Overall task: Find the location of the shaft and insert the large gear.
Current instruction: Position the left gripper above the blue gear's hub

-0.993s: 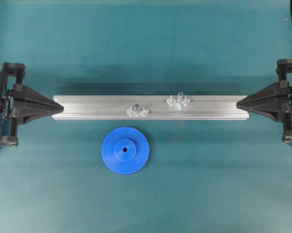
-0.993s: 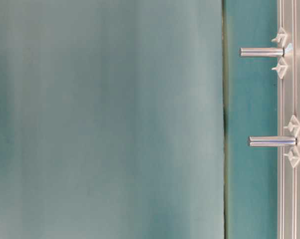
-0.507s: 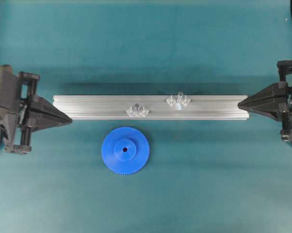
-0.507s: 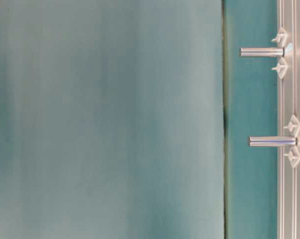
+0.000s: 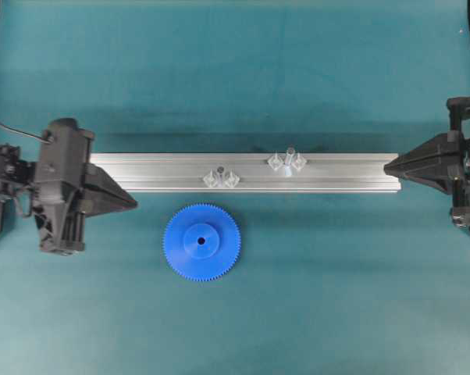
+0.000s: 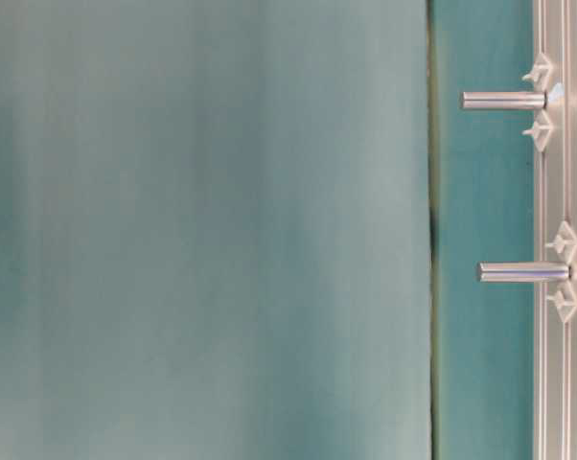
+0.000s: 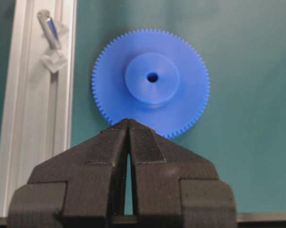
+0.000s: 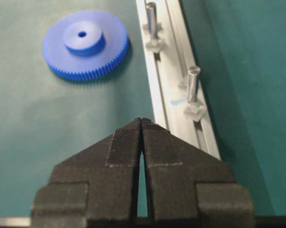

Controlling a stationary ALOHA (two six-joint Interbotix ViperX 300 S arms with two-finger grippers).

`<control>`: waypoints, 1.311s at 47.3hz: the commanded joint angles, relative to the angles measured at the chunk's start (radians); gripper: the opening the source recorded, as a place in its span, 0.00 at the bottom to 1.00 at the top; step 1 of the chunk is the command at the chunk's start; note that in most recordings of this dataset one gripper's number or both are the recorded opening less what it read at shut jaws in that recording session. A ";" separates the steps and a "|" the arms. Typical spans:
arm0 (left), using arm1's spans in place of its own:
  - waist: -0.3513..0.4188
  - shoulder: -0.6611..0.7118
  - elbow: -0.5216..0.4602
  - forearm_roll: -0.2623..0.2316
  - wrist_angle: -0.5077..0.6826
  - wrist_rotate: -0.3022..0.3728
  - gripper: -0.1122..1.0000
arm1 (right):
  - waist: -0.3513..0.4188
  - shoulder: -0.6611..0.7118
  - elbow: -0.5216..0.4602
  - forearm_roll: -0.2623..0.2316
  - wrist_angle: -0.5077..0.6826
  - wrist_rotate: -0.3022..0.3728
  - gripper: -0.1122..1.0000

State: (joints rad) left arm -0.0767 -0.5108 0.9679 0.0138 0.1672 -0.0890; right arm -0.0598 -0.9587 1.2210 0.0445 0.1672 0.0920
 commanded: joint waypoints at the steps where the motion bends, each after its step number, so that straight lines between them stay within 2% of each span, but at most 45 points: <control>1: -0.006 0.026 -0.044 0.002 0.005 0.000 0.11 | -0.002 0.009 -0.009 0.000 -0.005 0.009 0.11; 51: -0.032 0.402 -0.295 0.002 0.054 0.003 0.11 | -0.003 0.008 0.002 0.000 -0.003 0.009 0.11; 62: -0.035 0.471 -0.360 0.002 0.120 0.006 0.11 | -0.005 0.008 0.002 0.000 -0.003 0.009 0.11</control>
State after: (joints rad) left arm -0.1043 -0.0414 0.6504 0.0138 0.2669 -0.0859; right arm -0.0614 -0.9587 1.2349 0.0445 0.1687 0.0920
